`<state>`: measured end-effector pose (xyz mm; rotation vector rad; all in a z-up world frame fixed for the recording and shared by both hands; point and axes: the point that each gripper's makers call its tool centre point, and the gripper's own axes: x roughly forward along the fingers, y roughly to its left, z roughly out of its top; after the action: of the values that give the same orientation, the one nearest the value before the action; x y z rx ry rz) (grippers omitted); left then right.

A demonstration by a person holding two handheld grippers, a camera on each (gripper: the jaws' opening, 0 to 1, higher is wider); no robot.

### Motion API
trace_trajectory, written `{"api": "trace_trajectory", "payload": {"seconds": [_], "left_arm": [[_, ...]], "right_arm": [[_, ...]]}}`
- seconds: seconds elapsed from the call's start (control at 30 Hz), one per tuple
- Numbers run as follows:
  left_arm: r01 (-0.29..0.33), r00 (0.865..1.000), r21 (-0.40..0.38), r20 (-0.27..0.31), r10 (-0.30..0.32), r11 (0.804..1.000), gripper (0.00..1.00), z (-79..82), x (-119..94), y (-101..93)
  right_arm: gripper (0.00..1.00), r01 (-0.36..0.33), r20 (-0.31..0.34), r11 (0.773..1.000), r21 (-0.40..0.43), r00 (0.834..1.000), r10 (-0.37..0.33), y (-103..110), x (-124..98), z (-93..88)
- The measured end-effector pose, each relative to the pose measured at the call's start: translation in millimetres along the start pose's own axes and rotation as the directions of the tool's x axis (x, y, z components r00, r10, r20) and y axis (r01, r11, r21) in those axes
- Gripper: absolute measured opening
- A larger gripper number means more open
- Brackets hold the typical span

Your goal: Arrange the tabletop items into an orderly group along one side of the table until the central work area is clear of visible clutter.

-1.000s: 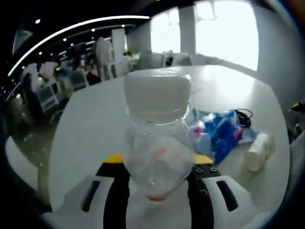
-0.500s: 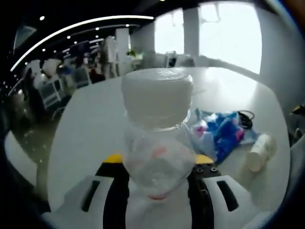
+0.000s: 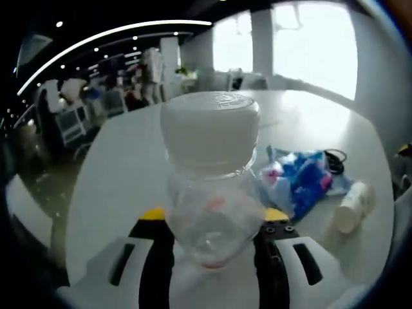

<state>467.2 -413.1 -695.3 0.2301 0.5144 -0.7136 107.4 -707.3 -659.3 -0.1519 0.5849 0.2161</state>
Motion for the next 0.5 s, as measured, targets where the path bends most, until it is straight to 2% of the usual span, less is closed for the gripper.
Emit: {"api": "trace_trajectory", "payload": {"seconds": [0.27, 0.33, 0.37, 0.5], "left_arm": [[0.018, 1.000, -0.003, -0.006, -0.018, 1.000, 0.46, -0.6, 0.5, 0.3], [0.024, 1.000, -0.026, 0.001, -0.024, 0.999, 0.46, -0.2, 0.3, 0.9], [0.034, 0.999, -0.045, 0.010, -0.034, 0.998, 0.48, 1.1, -0.7, -0.2], [0.031, 0.999, -0.031, 0.011, -0.031, 0.999, 0.55, 3.2, -5.5, -0.4]], "right_arm": [[0.86, -0.001, 0.001, 1.000, -0.001, 1.000, 0.001, 0.3, 0.5, 0.5], [0.86, 0.000, 0.004, 1.000, 0.001, 1.000, 0.000, -0.1, 0.6, 1.2], [0.86, 0.000, 0.006, 1.000, 0.003, 1.000, 0.000, -0.2, 0.5, 1.4], [0.86, 0.002, 0.012, 1.000, 0.006, 1.000, -0.002, -0.9, 0.6, 2.8]]}}
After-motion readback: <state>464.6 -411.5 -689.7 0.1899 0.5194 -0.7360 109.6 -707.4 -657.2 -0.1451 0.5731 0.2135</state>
